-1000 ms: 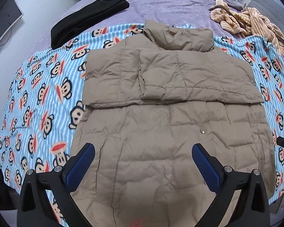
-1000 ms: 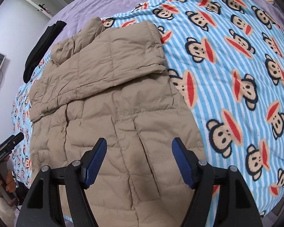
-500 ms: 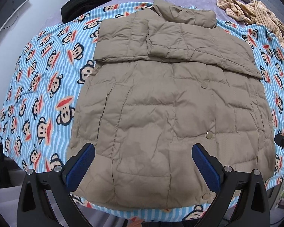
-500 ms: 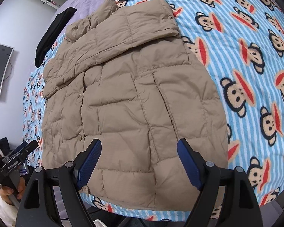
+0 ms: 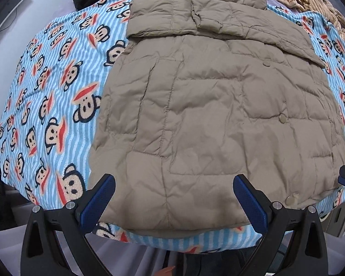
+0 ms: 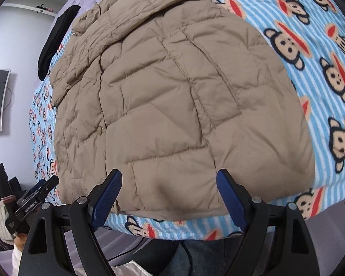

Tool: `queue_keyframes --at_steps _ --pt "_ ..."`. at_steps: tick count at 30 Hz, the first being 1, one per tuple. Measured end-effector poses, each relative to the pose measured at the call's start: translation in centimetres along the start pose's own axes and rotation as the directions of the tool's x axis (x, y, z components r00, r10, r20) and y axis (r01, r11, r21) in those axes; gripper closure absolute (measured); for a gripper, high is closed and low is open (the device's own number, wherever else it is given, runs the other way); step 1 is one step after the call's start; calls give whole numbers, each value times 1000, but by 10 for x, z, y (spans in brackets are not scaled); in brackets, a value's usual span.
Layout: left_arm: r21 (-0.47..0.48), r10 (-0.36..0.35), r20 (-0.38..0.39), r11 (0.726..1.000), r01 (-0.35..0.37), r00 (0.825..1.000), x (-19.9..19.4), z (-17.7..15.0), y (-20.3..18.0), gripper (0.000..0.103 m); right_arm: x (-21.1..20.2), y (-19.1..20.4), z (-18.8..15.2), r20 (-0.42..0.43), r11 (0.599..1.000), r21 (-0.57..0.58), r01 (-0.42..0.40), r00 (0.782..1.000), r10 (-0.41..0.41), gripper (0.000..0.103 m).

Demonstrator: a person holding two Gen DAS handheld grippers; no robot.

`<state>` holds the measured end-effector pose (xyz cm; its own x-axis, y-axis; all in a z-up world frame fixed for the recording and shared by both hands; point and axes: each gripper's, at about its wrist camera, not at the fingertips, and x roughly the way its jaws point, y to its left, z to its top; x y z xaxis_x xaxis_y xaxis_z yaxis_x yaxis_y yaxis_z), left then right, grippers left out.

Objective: Fold large clothes
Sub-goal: 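Grasp the jacket hem with both tools and lift it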

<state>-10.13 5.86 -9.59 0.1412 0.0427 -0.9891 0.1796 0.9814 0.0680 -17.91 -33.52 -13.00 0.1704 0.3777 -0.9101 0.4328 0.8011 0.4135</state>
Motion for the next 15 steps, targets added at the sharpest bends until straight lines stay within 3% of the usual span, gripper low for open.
queue_keyframes --at_steps 2,4,7,11,15 --pt "3 35 8 999 -35 999 3 -9 10 1 6 -4 -13 -13 999 40 -6 1000 7 17" --pt "-14 27 -8 1000 -27 1000 9 -15 24 1 12 -9 -25 -25 996 88 -19 999 22 17" --pt "-48 -68 -47 997 66 997 17 -24 45 1 13 -13 -40 -20 987 157 -33 999 36 17" --pt "-105 -170 -38 981 166 985 14 -37 62 1 8 -13 -54 -12 982 188 -23 1000 26 17" --pt "-193 -267 -9 946 260 964 10 -49 77 1 4 -22 -54 -10 973 229 -16 1000 19 17"
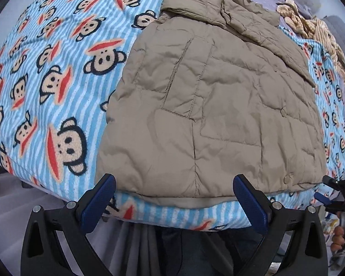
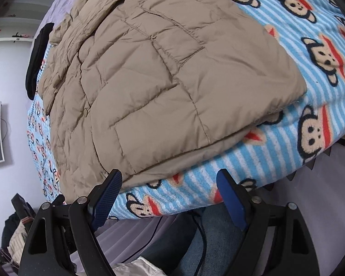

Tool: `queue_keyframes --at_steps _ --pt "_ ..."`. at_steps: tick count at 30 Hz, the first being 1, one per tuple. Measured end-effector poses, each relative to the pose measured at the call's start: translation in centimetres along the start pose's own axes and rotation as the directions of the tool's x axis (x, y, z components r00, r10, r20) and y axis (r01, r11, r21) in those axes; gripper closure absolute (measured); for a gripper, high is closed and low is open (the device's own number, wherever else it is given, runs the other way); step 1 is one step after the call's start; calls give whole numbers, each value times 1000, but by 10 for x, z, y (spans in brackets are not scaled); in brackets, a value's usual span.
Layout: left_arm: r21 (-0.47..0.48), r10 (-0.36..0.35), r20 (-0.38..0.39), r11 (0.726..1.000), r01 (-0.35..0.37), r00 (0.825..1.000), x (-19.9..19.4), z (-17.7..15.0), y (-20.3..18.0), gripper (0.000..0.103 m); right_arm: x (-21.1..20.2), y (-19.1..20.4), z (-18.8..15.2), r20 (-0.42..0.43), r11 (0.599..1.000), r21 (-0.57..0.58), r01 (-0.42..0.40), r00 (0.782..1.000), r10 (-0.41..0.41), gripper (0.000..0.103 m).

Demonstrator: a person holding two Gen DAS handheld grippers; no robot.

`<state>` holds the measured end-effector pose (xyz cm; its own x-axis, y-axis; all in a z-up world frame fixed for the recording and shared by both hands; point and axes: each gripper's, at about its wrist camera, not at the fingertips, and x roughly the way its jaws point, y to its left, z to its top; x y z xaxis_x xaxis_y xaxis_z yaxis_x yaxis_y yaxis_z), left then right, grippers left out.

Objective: Fold large clothes
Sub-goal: 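Grasp the jacket hem with both tools and lift it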

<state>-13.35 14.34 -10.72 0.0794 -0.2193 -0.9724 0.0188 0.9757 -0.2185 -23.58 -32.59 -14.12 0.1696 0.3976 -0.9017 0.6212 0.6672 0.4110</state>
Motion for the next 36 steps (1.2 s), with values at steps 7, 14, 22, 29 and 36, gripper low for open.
queue_keyframes --at_steps 7,14,22,29,36 --pt "-162 -168 -28 974 161 985 15 -22 8 1 -7 -21 22 -37 996 69 -50 998 53 17" --pt "-260 -225 -41 943 207 973 49 -22 7 1 -2 -60 24 -51 979 176 -104 992 115 17" --pt "-284 -274 -11 923 260 962 73 12 -10 1 17 -95 24 25 895 359 -266 961 275 17" --pt "-290 -260 -16 925 245 965 70 23 -5 83 37 -104 32 120 783 483 -391 916 384 17" --pt "-205 -269 37 940 271 962 43 35 -5 83 34 -98 34 139 782 474 -405 911 388 60"
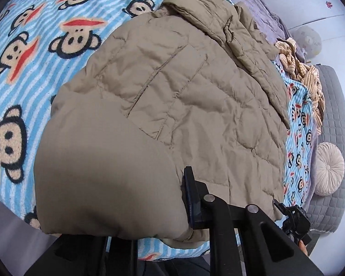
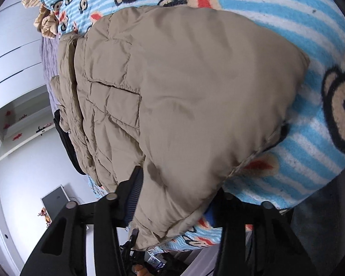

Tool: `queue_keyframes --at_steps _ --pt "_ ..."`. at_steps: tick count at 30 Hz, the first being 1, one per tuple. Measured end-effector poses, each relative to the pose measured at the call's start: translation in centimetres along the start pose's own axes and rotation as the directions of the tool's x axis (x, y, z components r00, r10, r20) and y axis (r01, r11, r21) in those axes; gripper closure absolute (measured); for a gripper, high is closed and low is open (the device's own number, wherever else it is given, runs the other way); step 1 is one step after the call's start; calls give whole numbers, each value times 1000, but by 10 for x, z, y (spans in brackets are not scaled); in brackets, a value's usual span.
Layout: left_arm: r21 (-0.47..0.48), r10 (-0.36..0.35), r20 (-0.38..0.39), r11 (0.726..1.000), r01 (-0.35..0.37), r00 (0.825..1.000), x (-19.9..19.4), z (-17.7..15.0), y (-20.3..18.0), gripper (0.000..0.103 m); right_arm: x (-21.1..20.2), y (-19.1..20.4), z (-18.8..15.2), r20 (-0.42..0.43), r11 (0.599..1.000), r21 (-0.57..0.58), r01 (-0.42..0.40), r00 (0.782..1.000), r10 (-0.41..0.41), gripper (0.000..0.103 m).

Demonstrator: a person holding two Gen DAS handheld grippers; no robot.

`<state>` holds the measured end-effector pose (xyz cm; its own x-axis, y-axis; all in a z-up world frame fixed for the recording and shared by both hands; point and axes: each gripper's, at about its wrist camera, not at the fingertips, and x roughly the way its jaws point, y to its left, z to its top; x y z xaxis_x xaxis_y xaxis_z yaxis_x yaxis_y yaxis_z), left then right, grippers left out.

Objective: Fold large clothes
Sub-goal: 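Grasp the jacket hem with both tools and lift it, then fold the held hem toward the collar with both tools, release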

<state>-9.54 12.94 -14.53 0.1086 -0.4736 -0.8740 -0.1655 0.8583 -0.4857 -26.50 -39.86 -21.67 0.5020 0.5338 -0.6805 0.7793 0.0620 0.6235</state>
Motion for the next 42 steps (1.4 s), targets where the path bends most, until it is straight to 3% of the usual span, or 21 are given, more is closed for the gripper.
queue_keyframes --at_steps 5,7,8,15,20,26,29,35,42 --pt "24 8 -23 1000 -8 1000 4 5 -5 83 5 -3 -2 25 999 25 -20 1000 19 60" --pt "52 1 -10 999 -1 1000 -2 7 -10 83 4 -2 -4 44 999 27 -24 999 22 75" --pt "72 3 0 997 -3 1000 -7 9 -11 83 2 1 -5 55 1000 17 -22 998 21 92" --pt "183 -15 125 983 -8 992 -52 35 -50 89 -13 60 -13 111 971 -225 80 992 -56 95" --pt "227 -23 251 973 -35 968 -88 69 -95 89 -29 132 -7 129 885 -451 111 990 -59 96" --pt "246 -47 410 967 -60 911 -117 123 -151 89 -44 234 9 148 752 -651 108 989 -13 97" --pt "236 -45 450 969 -70 892 -122 150 -169 89 -42 286 19 168 678 -725 120 986 5 97" --pt "237 -43 471 968 -79 881 -121 197 -186 89 -29 360 36 193 602 -786 138 981 28 97" --pt "243 -11 451 964 -111 893 -102 251 -191 89 -6 406 45 219 562 -812 157 975 44 97"
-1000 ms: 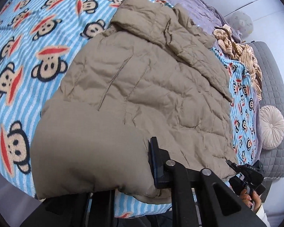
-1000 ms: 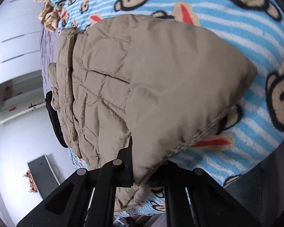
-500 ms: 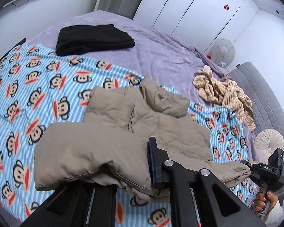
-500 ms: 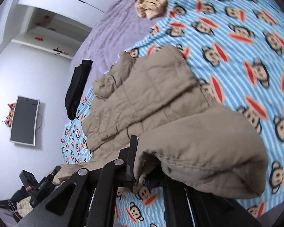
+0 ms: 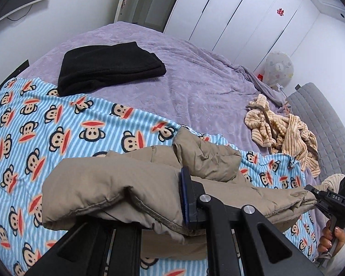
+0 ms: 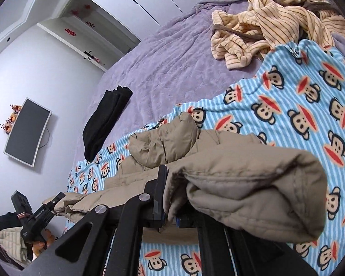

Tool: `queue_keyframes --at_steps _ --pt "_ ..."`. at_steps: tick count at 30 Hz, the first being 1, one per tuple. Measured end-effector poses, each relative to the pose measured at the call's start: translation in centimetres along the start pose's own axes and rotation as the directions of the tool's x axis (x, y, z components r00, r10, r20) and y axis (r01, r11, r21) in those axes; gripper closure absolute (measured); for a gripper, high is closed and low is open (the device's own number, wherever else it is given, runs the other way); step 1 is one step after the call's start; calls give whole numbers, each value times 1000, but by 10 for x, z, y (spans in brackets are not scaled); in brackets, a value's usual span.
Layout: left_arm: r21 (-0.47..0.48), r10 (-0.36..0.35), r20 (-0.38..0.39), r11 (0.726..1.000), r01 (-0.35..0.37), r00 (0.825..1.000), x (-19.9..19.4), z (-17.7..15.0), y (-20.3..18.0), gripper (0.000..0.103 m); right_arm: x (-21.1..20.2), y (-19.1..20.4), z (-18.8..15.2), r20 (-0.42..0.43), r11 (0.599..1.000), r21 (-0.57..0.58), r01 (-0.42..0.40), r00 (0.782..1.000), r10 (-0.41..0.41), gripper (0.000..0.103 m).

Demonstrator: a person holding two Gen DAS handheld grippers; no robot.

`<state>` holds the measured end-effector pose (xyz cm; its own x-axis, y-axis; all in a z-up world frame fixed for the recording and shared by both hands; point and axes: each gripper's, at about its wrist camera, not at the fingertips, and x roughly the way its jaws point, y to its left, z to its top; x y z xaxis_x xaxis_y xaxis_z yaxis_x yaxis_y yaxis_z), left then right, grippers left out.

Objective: Fold large clothes
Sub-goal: 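Fold the held hem toward the collar with both tools, release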

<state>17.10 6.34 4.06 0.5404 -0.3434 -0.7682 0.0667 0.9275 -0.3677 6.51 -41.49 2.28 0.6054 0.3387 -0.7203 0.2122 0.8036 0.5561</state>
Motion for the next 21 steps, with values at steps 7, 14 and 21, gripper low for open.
queue_keyframes --at_steps 7,14,21 --pt "14 36 -93 999 -35 995 72 16 13 89 47 -3 31 -33 999 13 35 999 -34 97" --pt "36 116 -215 993 -111 970 166 3 26 88 126 -49 40 -143 986 143 88 987 -67 97" --pt "141 236 -222 968 -209 946 218 -9 21 88 192 -93 34 -200 964 234 127 977 -80 97"
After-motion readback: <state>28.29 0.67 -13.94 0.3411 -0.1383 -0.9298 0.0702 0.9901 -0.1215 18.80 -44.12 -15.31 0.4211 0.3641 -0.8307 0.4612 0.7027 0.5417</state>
